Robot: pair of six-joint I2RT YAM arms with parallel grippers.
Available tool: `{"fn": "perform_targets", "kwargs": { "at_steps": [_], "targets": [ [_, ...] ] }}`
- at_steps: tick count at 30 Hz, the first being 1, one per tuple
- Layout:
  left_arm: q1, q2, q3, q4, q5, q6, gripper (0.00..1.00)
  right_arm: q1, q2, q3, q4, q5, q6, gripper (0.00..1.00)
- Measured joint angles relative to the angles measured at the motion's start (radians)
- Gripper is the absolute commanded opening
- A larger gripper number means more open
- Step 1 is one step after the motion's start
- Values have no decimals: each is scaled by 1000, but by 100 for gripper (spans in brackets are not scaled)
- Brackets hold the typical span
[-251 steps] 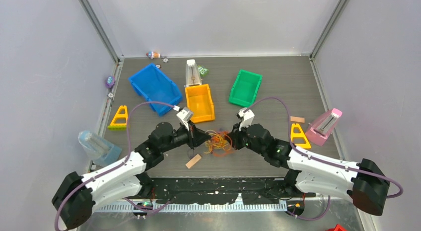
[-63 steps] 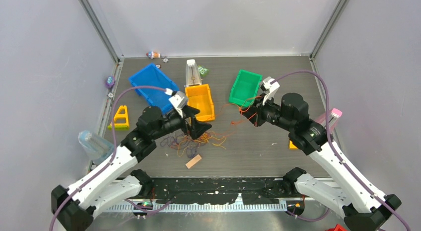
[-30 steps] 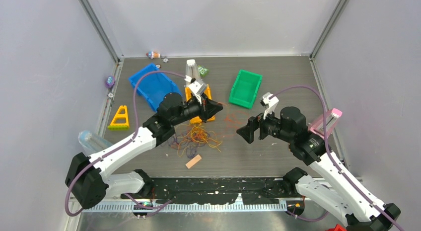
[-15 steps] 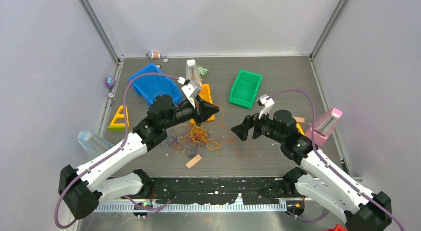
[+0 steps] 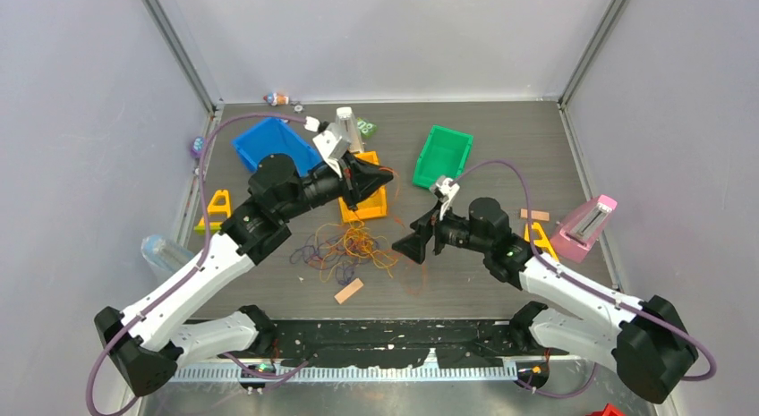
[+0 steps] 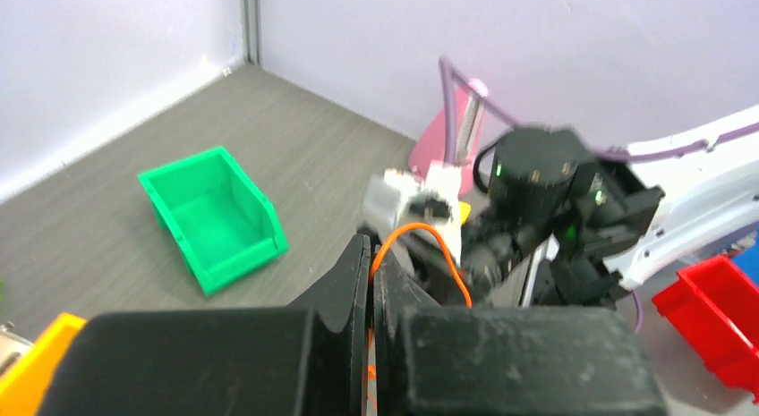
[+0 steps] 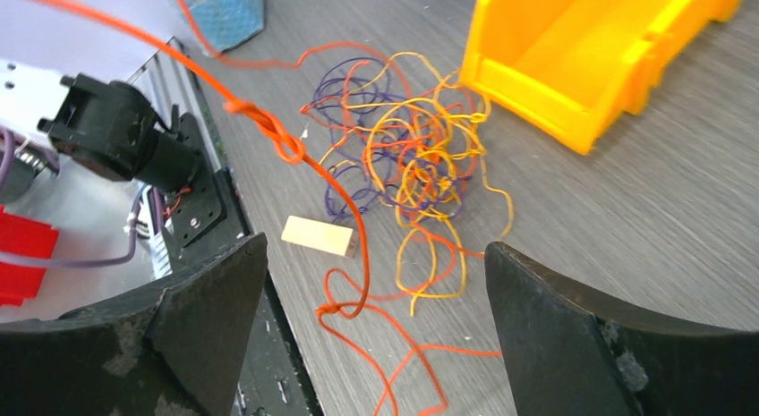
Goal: Untangle the cables
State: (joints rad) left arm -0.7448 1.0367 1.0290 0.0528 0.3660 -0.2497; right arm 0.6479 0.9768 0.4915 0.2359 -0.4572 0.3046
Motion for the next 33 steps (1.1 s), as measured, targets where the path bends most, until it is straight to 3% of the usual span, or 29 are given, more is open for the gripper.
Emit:
{"fn": "perform_targets", "kwargs": {
  "at_steps": [9, 11, 13, 16, 20, 21, 23, 25, 26, 28, 29, 31, 33],
  "targets": [
    [7, 42, 284, -152, -108, 51, 0, 86, 110, -19, 90, 3, 3, 95],
    [26, 41, 326, -183, -143, 56, 0, 86, 103, -46, 110, 2, 13, 80],
    [55, 41, 353, -204, -177, 55, 0, 86, 86, -76, 116, 3, 20, 58],
    [105, 39, 360, -230, -214, 48, 0, 86, 41, -113, 109, 14, 31, 59],
    [176, 37, 360, -272, -243, 43, 0, 86, -35, -126, 72, 48, 28, 44],
    [192, 34, 360, -280, -250, 42, 0, 86, -50, -126, 68, 55, 26, 30],
    [218, 26, 360, -289, -253, 39, 0, 86, -72, -126, 58, 71, 20, 16],
    [241, 10, 359, -294, -254, 37, 0, 86, -83, -126, 44, 84, 16, 13],
    [249, 2, 359, -296, -256, 37, 0, 86, -84, -126, 35, 92, 15, 15],
    [258, -14, 359, -301, -273, 41, 0, 86, -84, -126, 12, 106, 16, 50],
    [261, -21, 360, -308, -287, 45, 0, 86, -81, -126, 6, 111, 17, 75],
    [271, -27, 362, -315, -295, 48, 0, 86, -68, -125, 2, 115, 18, 93],
    [279, -28, 364, -317, -293, 49, 0, 86, -42, -121, 3, 114, 13, 99]
  ]
}}
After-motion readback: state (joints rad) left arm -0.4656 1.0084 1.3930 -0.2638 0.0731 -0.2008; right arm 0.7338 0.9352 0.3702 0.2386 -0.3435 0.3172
